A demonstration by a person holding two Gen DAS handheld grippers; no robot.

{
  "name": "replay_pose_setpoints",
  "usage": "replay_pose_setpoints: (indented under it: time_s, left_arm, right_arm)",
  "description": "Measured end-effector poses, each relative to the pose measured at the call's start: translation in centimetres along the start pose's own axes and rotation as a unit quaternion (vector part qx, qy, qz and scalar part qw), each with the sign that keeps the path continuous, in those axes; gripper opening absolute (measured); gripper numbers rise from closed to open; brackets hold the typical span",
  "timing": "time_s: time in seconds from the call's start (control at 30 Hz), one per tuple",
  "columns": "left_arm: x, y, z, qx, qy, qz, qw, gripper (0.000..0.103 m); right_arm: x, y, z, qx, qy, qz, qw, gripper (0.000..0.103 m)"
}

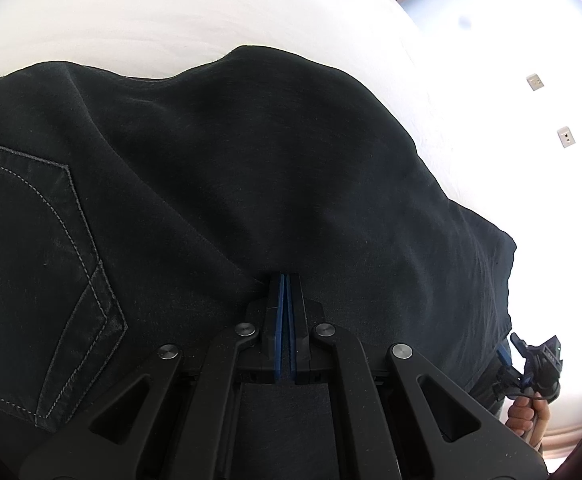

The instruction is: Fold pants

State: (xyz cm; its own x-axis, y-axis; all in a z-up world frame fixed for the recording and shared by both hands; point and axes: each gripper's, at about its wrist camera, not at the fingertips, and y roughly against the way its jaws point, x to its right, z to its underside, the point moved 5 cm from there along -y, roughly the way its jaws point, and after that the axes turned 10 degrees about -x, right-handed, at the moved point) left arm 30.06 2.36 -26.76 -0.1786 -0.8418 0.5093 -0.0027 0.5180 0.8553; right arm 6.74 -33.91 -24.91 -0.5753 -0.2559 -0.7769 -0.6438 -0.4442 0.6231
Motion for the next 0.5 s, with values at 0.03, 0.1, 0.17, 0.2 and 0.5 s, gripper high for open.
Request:
replay_pose_setpoints:
  time_s: [0.03,0.1,0.17,0.2,0.5]
  left_arm:
    - [0.0,0.1,0.0,0.0,0.001,0.001,1.0,0.001]
    - [-0.1,0.2,0.1,0.001,0.001,0.003,1.0,0.001]
    - [-0.2,0.3,0.1,0.002,0.002,0.003,1.0,0.001]
    - [-0.2,0.3,0.1,0.003,0.002,0.003,1.0,0.001]
    - [-0.3,0.3,0.1,0.003,0.003,0.001,1.0,0.001]
  right_arm:
    - [0.1,-0.1,-0.1,0.001,-0.005,-0.007,1.0,0.038]
    - [0.2,-0.2,-0.3,0.006,-0.01,-0.019,1.0,0.038]
    - [0.2,-0.3,-0.5,0.01,-0.01,-0.026,1.0,0.038]
    - [0.0,-0.3,-0.6,0.013,-0.006,-0.027,1.0,0.038]
    - [-0.8,-0.9,-1.1,0.012,0.03,0.006,0.999,0.008]
